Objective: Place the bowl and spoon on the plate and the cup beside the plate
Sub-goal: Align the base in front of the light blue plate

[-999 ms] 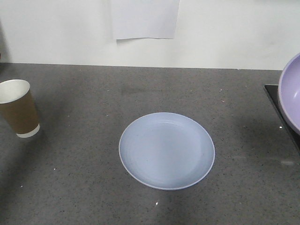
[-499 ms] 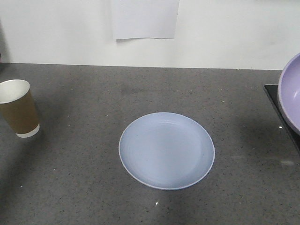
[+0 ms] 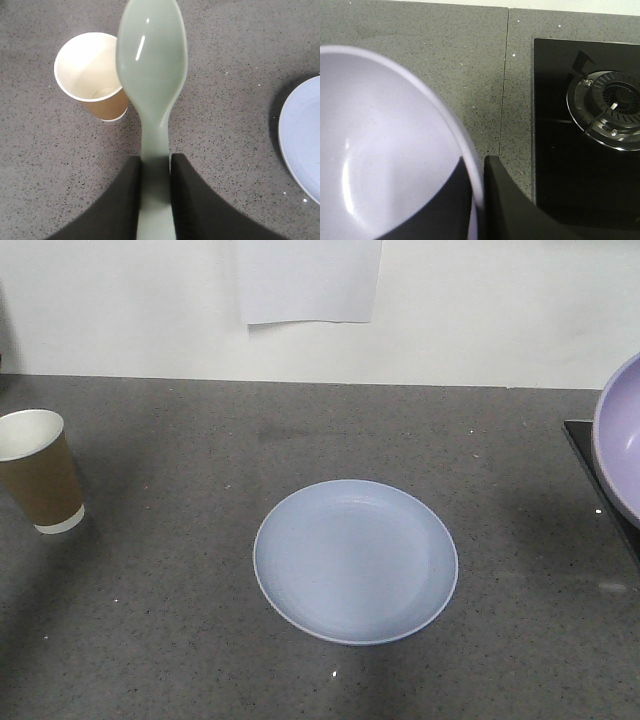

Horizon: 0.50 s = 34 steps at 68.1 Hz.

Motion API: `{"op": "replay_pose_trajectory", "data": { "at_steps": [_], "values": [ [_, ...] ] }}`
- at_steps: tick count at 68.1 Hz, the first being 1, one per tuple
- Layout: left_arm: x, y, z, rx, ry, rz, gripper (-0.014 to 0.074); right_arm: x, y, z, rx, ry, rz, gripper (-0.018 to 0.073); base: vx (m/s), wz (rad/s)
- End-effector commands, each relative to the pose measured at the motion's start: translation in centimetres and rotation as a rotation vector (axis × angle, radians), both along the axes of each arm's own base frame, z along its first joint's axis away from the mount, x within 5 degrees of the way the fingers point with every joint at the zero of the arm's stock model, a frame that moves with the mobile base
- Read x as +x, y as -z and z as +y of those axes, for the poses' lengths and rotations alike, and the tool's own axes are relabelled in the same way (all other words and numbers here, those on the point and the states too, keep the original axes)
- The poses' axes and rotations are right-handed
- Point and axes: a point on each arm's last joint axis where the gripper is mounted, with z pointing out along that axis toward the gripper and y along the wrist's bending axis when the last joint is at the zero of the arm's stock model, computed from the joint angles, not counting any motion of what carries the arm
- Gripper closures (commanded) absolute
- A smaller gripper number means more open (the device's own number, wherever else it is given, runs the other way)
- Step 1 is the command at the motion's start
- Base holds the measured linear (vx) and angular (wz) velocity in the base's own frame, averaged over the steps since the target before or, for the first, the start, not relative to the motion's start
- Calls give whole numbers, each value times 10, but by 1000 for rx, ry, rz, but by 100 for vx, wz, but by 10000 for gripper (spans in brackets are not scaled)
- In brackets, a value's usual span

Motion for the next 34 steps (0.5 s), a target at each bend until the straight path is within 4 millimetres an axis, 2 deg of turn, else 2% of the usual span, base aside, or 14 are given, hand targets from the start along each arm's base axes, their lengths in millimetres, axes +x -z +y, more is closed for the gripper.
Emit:
{"op": "replay_pose_trajectory", "data": {
  "at_steps": [1,34],
  "values": [
    [-5,-15,1,-18,0,-97,603,-1,-13,0,-8,9,-94,566,0,0],
    [-5,-15,1,-18,0,-97,603,-1,-13,0,-8,9,-94,566,0,0]
  ]
}}
